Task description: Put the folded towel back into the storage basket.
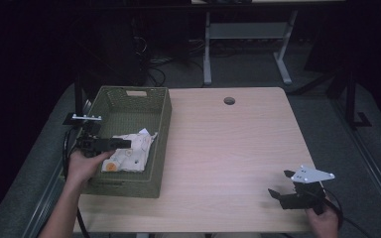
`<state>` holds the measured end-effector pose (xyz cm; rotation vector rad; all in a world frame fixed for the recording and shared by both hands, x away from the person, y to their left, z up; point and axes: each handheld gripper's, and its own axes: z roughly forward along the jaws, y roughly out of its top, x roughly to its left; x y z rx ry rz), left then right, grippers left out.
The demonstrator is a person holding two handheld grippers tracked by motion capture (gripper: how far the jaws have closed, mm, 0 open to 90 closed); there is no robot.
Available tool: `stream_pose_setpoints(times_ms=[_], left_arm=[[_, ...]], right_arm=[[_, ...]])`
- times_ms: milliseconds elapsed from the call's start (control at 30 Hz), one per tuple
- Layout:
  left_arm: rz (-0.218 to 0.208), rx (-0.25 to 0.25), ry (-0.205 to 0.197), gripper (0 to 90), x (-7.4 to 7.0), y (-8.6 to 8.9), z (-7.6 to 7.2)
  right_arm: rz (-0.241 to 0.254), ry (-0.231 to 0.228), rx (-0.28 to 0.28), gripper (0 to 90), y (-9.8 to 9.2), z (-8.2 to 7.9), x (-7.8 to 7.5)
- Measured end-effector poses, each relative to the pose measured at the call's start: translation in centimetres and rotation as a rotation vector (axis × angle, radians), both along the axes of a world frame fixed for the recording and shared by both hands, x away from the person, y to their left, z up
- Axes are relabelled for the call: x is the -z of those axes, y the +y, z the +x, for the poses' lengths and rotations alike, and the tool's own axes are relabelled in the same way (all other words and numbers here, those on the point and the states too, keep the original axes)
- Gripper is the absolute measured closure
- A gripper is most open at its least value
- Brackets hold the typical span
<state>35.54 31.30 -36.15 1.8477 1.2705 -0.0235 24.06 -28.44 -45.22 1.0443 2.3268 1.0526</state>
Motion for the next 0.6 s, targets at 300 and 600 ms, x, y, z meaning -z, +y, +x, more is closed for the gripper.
stream_pose_setpoints(times_ms=[300, 600], left_arm=[[-0.031, 0.023, -0.036, 42.8, -0.5, -0.5, -0.6], [-0.049, 0.047, -0.06, 43.8, -0.9, -1.2, -1.0]], right_arm=[[-0.004, 0.004, 0.001, 13.5, 0.0, 0.0, 0.1], [0.002, 0.0, 0.004, 13.5, -0.2, -0.1, 0.0]])
